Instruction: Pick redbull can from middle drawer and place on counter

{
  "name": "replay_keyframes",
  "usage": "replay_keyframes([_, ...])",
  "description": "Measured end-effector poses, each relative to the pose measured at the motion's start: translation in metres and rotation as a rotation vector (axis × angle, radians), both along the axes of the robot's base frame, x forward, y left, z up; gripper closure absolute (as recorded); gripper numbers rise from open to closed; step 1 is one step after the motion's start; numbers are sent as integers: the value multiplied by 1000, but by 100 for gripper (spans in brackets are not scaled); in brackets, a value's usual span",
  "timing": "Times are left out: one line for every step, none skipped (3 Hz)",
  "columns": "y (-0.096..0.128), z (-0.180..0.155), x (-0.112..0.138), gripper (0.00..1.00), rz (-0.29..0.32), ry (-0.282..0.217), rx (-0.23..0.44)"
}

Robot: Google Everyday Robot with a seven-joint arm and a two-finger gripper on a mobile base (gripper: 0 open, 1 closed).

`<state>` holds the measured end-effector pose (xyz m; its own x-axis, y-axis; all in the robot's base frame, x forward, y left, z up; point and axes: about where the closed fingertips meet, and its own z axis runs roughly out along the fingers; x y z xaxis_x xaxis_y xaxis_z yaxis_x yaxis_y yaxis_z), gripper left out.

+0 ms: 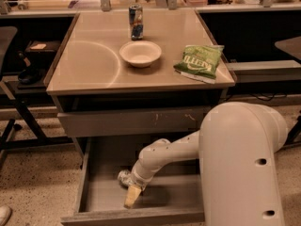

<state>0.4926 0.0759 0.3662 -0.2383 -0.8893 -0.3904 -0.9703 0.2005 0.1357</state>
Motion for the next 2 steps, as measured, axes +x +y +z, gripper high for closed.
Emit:
replay_keyframes([0, 0, 0, 18, 0, 0, 0])
replay_keyframes([0, 0, 0, 41, 0, 0, 0])
